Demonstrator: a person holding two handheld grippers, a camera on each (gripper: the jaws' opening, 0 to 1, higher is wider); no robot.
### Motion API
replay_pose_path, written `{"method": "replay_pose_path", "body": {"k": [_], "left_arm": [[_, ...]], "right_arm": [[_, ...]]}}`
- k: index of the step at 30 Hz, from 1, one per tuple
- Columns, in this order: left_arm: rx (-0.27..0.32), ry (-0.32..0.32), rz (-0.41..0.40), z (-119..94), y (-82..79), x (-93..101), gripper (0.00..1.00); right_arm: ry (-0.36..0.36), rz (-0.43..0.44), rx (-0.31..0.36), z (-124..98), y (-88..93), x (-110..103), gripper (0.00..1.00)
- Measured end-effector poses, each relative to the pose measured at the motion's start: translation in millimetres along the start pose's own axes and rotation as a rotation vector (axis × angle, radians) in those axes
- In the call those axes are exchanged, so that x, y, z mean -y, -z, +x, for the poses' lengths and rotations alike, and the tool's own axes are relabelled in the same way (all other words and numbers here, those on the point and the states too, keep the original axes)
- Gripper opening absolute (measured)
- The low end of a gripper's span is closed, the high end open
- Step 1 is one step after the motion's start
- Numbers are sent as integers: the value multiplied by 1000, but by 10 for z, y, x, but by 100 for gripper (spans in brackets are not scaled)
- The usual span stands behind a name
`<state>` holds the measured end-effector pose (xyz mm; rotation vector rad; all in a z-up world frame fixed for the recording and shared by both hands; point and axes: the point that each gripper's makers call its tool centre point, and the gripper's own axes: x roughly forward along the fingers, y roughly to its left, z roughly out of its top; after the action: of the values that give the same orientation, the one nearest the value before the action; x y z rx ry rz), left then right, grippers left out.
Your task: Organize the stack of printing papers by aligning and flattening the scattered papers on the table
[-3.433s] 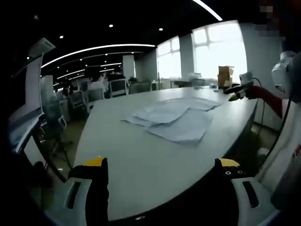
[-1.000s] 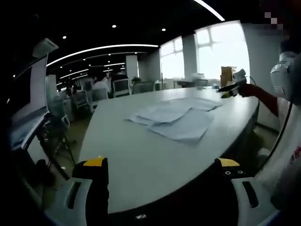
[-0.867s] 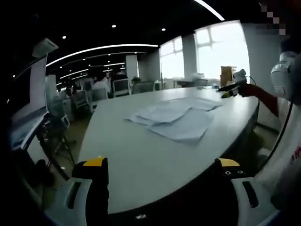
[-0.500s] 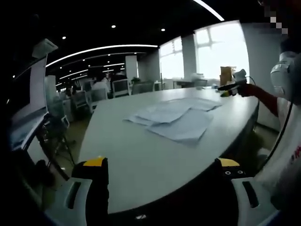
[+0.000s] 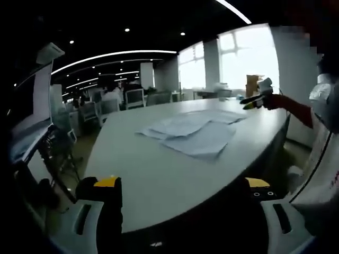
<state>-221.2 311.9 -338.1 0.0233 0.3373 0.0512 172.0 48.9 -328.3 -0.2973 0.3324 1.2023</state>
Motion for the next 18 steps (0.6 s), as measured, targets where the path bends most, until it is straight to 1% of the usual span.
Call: {"method": "replay_pose_path", "body": {"k": [5, 8, 10, 11, 14, 15, 18], "left_arm": [[9, 46, 18, 22, -46, 134, 96], [18, 73, 27, -28, -87, 221, 96], [26, 81, 31, -86, -126, 249, 96], [31, 81, 37, -115, -143, 261, 96], [48, 88, 58, -194, -189, 300, 96], [63, 95, 56, -220, -213, 317, 96], [76, 104, 49, -252, -227, 354, 96]], "right_arm": [[1, 45, -21, 75, -21, 50, 82], [-2, 49, -24, 77, -28, 39, 85], [-29, 64, -44, 75, -4, -5, 86], [-4, 110, -40, 72, -1, 14, 87], [8, 102, -52, 85, 55, -14, 88], [13, 106, -53, 90, 67, -6, 89], [45, 152, -53, 140, 82, 92, 89]]}}
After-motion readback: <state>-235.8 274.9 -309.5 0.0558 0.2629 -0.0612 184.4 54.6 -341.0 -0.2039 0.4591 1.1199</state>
